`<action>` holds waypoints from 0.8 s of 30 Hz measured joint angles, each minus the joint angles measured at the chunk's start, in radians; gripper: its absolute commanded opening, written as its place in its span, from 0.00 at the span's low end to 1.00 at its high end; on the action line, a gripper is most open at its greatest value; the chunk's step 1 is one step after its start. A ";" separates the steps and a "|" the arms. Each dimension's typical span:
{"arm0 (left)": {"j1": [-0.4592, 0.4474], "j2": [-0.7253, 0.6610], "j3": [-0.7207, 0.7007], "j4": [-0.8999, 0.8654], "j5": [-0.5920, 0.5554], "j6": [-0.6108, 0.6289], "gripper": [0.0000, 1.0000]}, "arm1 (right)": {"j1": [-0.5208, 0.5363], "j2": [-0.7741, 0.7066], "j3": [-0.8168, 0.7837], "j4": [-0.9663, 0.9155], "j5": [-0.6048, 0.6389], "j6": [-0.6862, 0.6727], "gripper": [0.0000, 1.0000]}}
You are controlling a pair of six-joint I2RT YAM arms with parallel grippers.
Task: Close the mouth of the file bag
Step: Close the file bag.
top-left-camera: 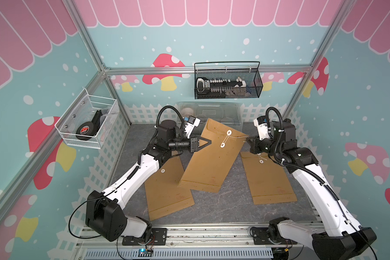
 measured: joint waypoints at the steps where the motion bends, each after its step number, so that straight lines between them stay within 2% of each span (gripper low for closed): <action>1: 0.000 0.000 0.000 -0.001 -0.002 0.000 0.00 | 0.005 -0.005 -0.004 -0.008 -0.004 0.002 0.00; 14: 0.002 0.007 0.001 -0.002 -0.034 0.000 0.00 | 0.083 -0.026 -0.025 -0.048 -0.084 0.044 0.00; 19: 0.004 0.006 0.001 -0.002 -0.037 0.000 0.00 | 0.072 0.006 0.062 -0.097 -0.076 0.035 0.00; 24: 0.005 0.002 0.000 -0.018 -0.037 0.015 0.00 | 0.053 0.072 0.155 -0.160 -0.017 0.001 0.00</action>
